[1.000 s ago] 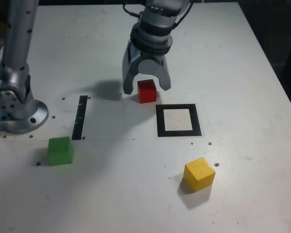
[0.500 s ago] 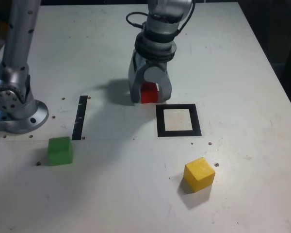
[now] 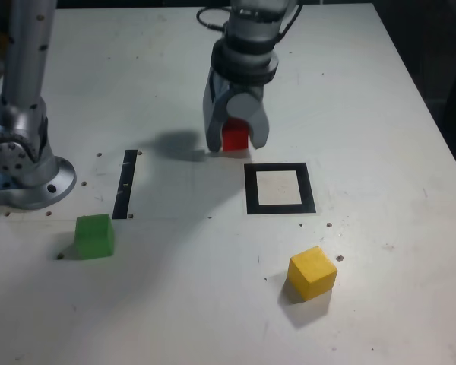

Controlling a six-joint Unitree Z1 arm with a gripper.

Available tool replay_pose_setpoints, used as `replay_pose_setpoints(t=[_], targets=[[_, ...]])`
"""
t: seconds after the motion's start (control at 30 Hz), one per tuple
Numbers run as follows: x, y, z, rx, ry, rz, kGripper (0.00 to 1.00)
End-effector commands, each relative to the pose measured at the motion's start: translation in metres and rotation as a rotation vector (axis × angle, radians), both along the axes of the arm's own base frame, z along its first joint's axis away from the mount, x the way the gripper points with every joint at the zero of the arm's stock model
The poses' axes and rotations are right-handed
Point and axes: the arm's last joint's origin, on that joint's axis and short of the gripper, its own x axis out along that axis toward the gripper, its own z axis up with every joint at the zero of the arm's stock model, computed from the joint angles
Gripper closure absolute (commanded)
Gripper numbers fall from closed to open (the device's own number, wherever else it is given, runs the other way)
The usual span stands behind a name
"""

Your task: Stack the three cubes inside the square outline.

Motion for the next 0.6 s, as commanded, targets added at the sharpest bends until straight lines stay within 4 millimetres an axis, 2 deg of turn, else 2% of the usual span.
replay_pose_setpoints(t=[0.0,0.1,0.17,0.43,0.57], targets=[[0.003,-0.014,0.012,0.004,-0.015,-0.027,0.73],[0.01,-0.034,0.024,0.005,-0.029,-0.063,0.73],[0.015,-0.044,0.025,0.002,-0.03,-0.077,0.73],[0.035,-0.052,-0.003,-0.015,-0.004,-0.089,0.73],[0.04,-0.056,-0.01,-0.021,-0.005,-0.099,0.73]])
